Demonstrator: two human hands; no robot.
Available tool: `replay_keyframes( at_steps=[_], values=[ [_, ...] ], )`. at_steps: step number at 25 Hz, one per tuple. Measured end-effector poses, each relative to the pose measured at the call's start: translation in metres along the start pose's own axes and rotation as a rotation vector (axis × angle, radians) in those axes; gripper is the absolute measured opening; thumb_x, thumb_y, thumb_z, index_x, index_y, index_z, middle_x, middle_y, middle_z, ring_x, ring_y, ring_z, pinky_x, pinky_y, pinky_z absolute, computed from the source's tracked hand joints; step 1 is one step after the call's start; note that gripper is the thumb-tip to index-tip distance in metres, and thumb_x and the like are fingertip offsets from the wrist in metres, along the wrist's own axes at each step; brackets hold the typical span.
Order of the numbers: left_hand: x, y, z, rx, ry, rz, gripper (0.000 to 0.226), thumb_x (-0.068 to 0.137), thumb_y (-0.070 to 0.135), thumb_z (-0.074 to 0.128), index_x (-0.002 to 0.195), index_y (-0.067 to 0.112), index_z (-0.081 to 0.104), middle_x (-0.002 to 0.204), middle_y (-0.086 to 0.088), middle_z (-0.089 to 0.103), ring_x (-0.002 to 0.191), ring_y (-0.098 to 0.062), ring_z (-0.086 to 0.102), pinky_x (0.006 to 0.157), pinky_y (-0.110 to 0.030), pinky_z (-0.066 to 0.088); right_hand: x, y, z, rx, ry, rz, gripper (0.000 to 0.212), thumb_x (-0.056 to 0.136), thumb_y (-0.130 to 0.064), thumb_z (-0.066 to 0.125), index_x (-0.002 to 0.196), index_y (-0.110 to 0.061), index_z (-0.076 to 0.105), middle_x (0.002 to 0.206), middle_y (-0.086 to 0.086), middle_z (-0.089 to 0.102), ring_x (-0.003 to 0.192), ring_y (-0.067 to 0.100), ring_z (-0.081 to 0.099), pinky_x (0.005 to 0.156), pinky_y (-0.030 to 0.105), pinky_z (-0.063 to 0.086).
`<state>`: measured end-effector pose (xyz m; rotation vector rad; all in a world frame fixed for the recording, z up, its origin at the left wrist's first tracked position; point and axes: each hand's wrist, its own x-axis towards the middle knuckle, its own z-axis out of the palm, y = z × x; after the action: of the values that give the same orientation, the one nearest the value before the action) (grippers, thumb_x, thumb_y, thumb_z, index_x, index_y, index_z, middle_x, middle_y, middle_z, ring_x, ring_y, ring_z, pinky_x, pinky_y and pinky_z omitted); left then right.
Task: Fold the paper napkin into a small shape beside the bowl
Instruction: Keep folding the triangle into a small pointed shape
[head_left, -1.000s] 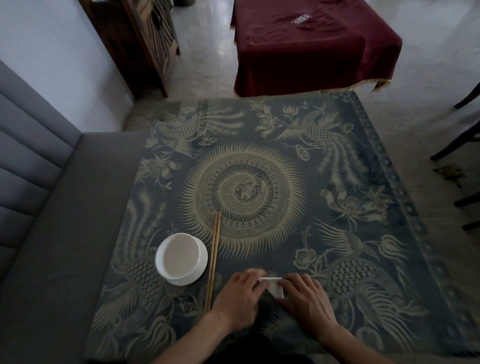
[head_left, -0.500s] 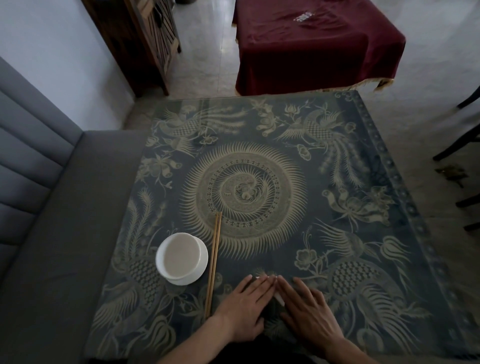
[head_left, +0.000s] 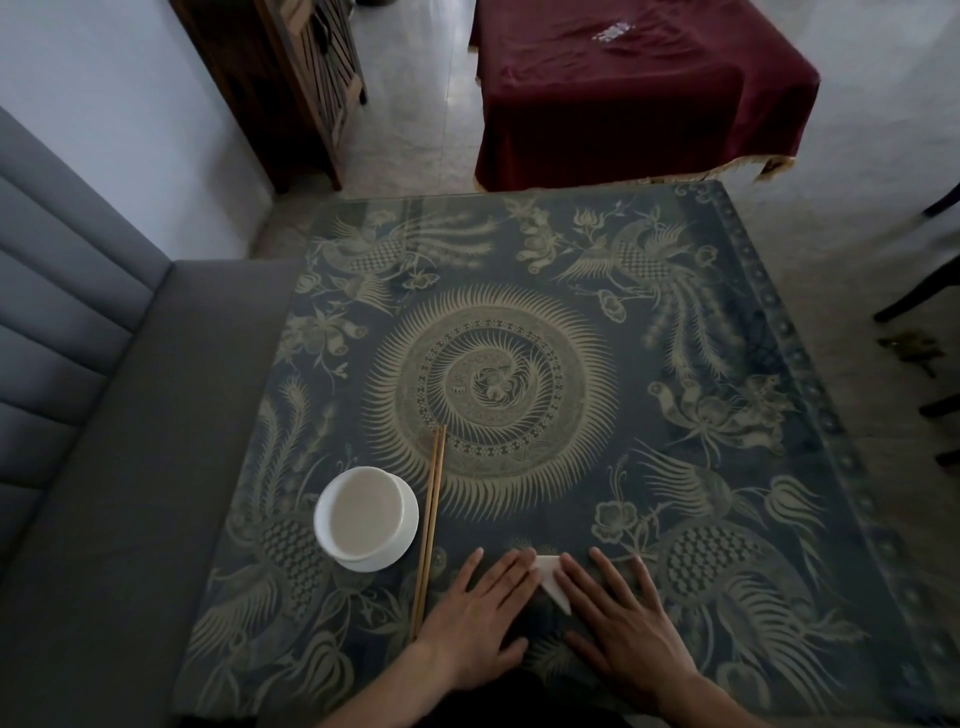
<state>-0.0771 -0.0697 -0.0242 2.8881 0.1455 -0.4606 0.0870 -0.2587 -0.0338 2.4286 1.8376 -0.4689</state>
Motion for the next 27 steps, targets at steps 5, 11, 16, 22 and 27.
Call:
replay_keyframes(
  at_steps=[5, 11, 16, 22, 27],
  values=[
    [0.001, -0.001, 0.000, -0.040, 0.000, -0.007, 0.079, 0.090, 0.051, 0.037, 0.155, 0.017, 0.009, 0.162, -0.001, -0.003, 0.147, -0.017, -0.009, 0.112, -0.047, -0.007, -0.001, -0.004, -0.010, 0.038, 0.004, 0.013, 0.067, 0.090, -0.062, 0.043, 0.148, -0.029, 0.036, 0.155, -0.011, 0.032, 0.142, 0.020, 0.024, 0.110, 0.056, 0.012],
    [0.000, -0.003, 0.003, -0.025, 0.001, -0.010, 0.080, 0.090, 0.052, 0.039, 0.156, 0.019, 0.008, 0.163, 0.000, 0.000, 0.148, -0.016, -0.007, 0.112, -0.048, -0.005, 0.021, -0.016, -0.027, 0.014, 0.077, -0.012, 0.061, 0.094, -0.053, 0.038, 0.147, -0.023, 0.039, 0.154, -0.006, 0.034, 0.142, 0.024, 0.025, 0.109, 0.053, 0.010],
    [0.002, -0.001, 0.002, -0.030, -0.023, -0.015, 0.081, 0.089, 0.052, 0.036, 0.155, 0.021, 0.001, 0.161, 0.003, -0.012, 0.146, -0.015, -0.015, 0.113, -0.047, -0.009, 0.007, -0.008, -0.010, -0.074, -0.006, -0.118, 0.069, 0.094, -0.058, 0.039, 0.151, -0.021, 0.029, 0.158, -0.002, 0.028, 0.145, 0.027, 0.012, 0.104, 0.060, 0.018],
    [0.002, -0.003, 0.004, -0.027, -0.047, -0.014, 0.079, 0.090, 0.054, 0.032, 0.155, 0.023, -0.001, 0.159, 0.005, -0.018, 0.145, -0.013, -0.020, 0.115, -0.048, -0.012, -0.025, 0.016, -0.001, -0.114, -0.034, -0.198, 0.068, 0.091, -0.060, 0.043, 0.151, -0.031, 0.028, 0.157, -0.010, 0.029, 0.142, 0.027, 0.023, 0.103, 0.060, 0.022],
    [0.002, -0.003, 0.000, -0.007, -0.047, 0.007, 0.082, 0.089, 0.053, 0.035, 0.155, 0.021, -0.003, 0.159, 0.005, -0.021, 0.146, -0.014, -0.019, 0.116, -0.049, -0.013, -0.012, 0.012, -0.012, -0.060, 0.012, -0.167, 0.060, 0.096, -0.058, 0.039, 0.147, -0.028, 0.037, 0.156, -0.005, 0.033, 0.142, 0.024, 0.030, 0.110, 0.050, 0.016]
  ],
)
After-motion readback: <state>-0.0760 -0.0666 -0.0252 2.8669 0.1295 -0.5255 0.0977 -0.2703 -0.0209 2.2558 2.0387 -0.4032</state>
